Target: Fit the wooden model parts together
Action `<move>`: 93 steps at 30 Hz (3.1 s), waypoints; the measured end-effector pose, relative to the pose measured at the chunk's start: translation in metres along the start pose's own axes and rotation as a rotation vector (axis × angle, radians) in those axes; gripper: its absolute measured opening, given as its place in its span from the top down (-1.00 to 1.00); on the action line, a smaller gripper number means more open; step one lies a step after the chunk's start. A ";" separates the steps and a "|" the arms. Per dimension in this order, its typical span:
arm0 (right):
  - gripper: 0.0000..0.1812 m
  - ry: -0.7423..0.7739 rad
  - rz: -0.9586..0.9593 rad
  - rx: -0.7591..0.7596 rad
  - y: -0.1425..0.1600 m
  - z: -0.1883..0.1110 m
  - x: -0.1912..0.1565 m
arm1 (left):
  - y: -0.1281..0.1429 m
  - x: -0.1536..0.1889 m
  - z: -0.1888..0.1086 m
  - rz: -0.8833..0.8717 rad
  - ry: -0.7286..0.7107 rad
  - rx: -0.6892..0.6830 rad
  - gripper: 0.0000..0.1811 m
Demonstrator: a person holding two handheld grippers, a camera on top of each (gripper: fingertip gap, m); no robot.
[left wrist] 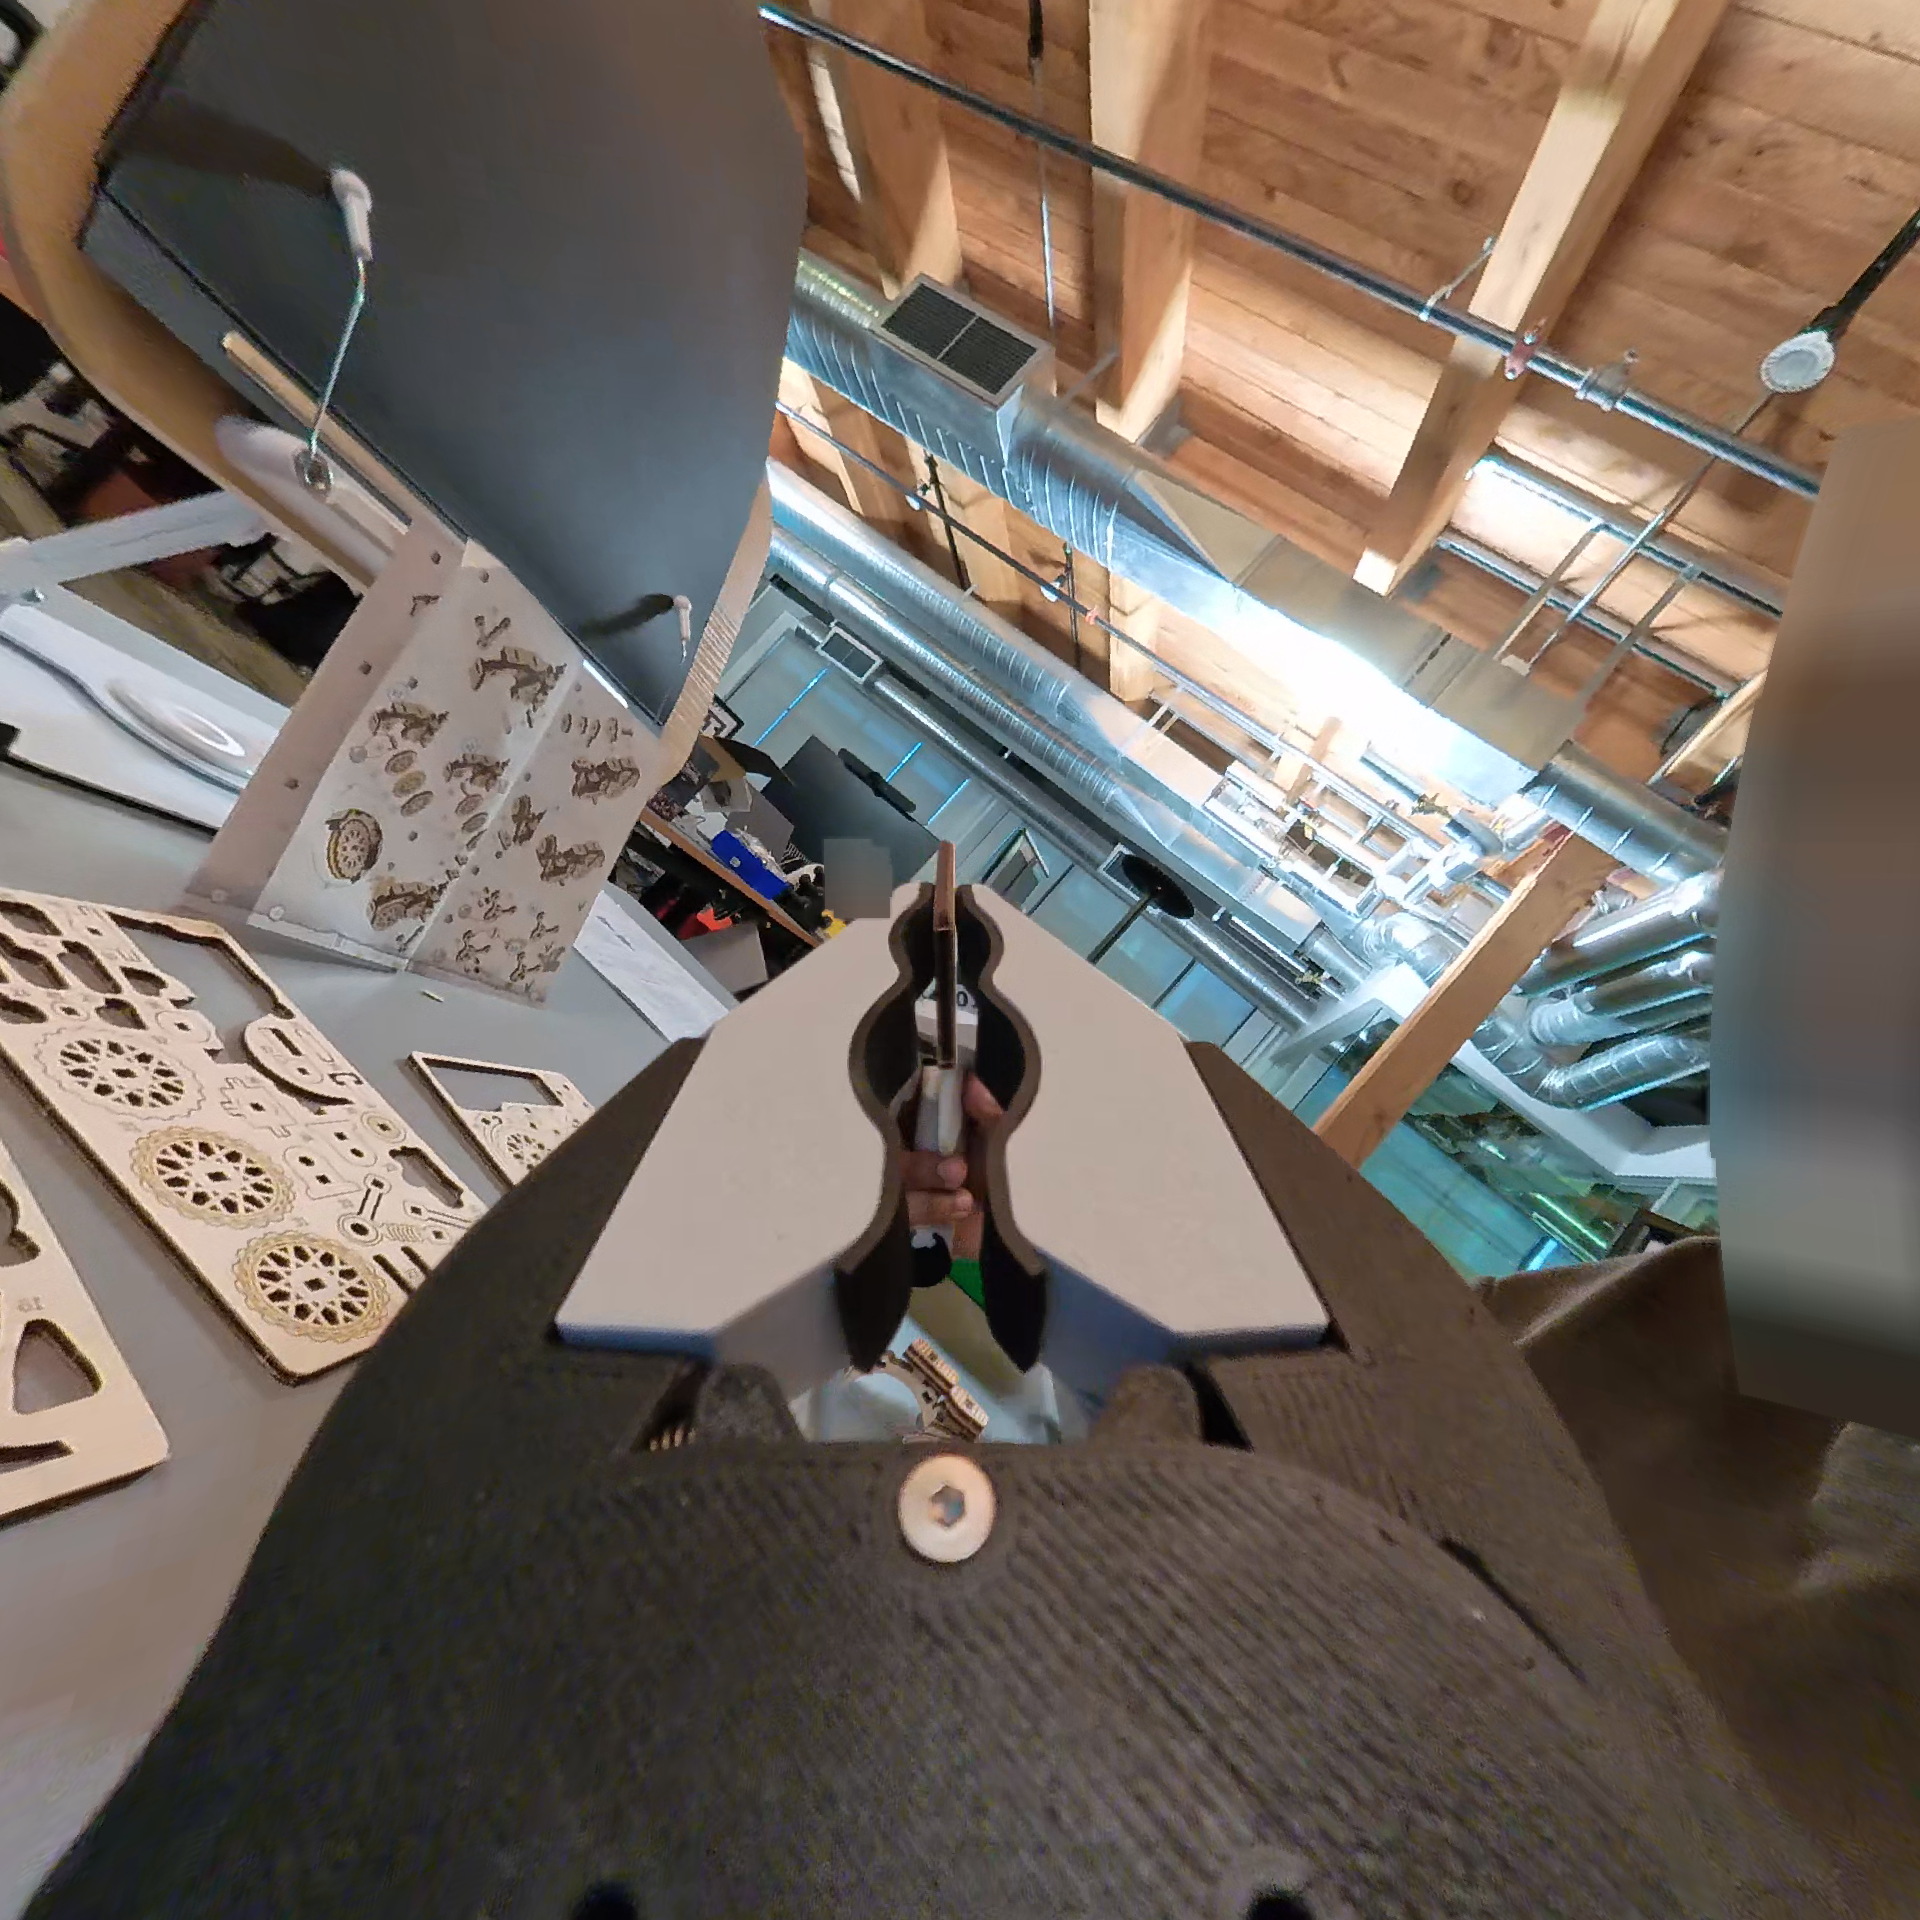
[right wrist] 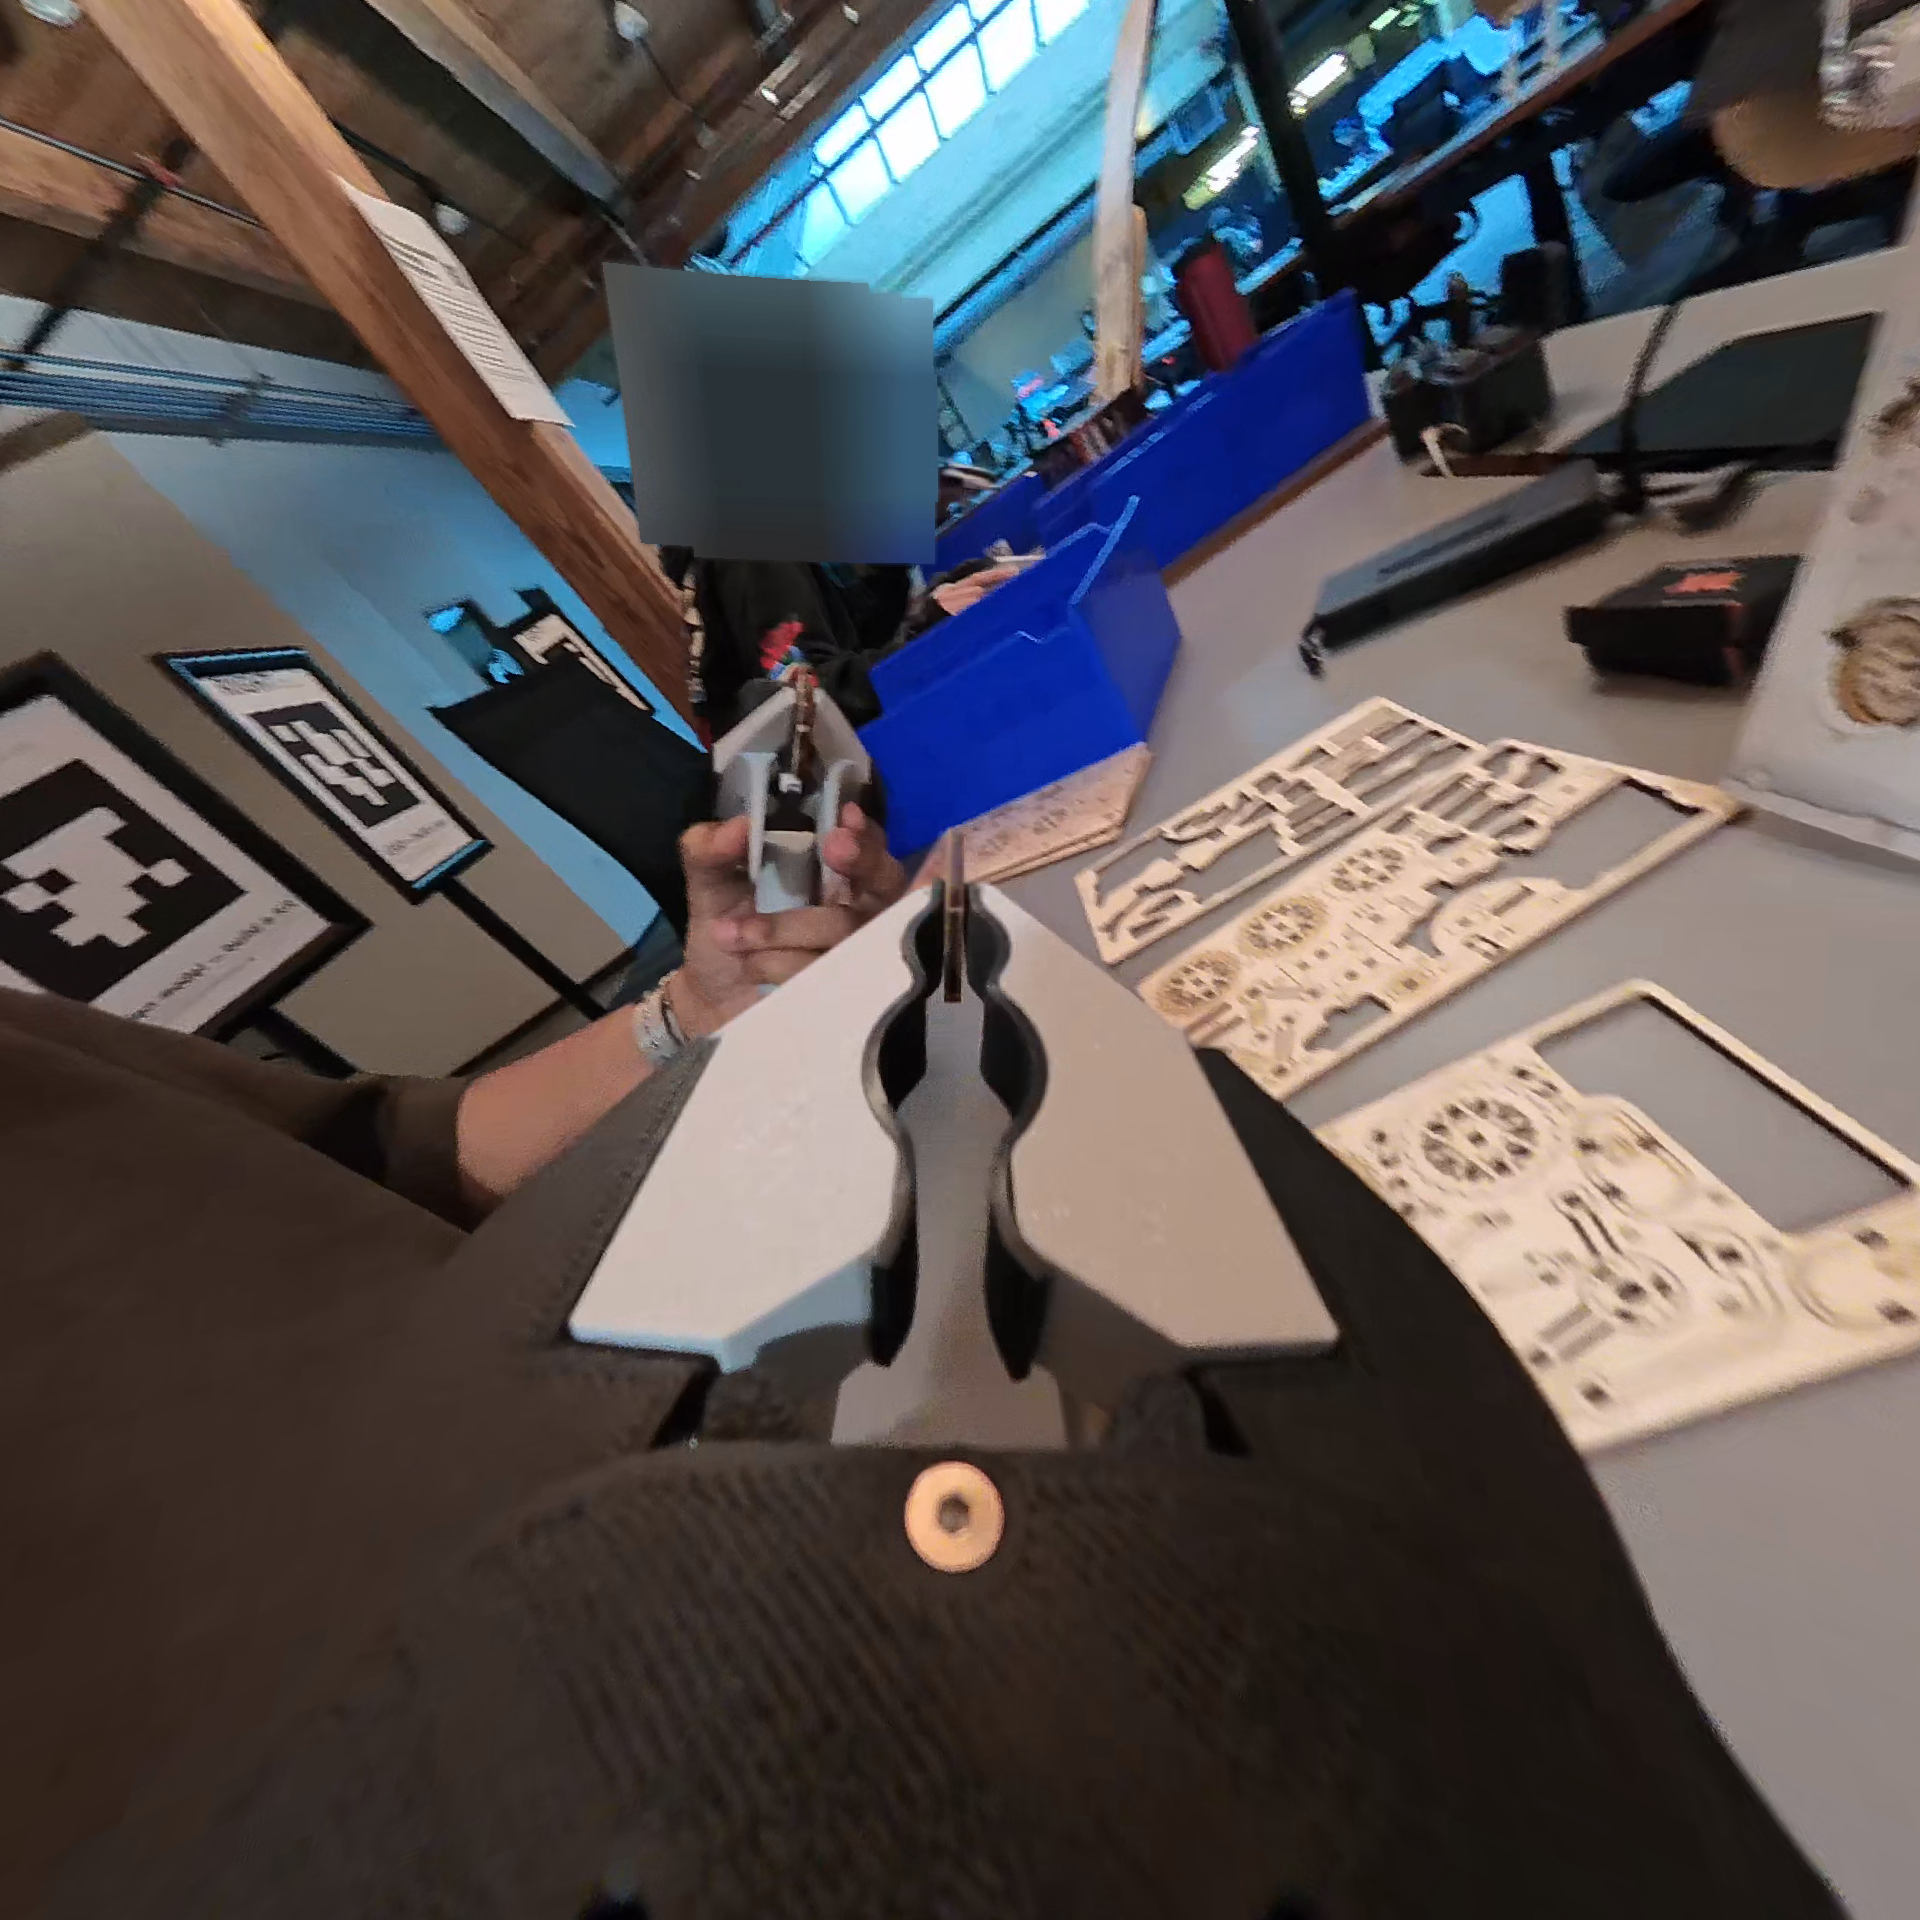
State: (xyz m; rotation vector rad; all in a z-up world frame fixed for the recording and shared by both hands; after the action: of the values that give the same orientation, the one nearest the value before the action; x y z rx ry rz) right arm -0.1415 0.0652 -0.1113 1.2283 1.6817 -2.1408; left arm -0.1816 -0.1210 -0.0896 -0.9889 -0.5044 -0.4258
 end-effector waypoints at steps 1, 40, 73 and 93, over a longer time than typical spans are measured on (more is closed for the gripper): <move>1.00 0.027 0.002 0.000 0.002 -0.004 0.005 | 0.003 -0.002 0.003 -0.006 0.006 -0.010 1.00; 1.00 -0.124 -0.013 0.181 -0.004 -0.035 -0.015 | 0.081 0.004 0.053 -0.180 0.144 -0.370 1.00; 1.00 0.264 -0.003 -0.093 0.034 -0.025 0.047 | 0.080 -0.048 0.032 0.093 -0.184 -0.476 1.00; 1.00 -0.485 -0.222 -0.180 -0.037 0.114 -0.111 | -0.062 0.117 -0.070 0.433 -0.492 -0.103 1.00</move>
State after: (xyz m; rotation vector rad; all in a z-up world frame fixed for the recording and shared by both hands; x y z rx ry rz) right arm -0.1474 -0.0585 -0.0054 0.4395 1.7907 -2.1161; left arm -0.1067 -0.2251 -0.0113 -1.2727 -0.6910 0.1904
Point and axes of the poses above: each gripper's, where its closed fingertips meet, z out along the fingers, y out of its underside, x = y × z across the jaws, the point moved 3 cm from there along -z, back along the fingers, and after that the axes turned 8 degrees about z, right-handed, at the moved point
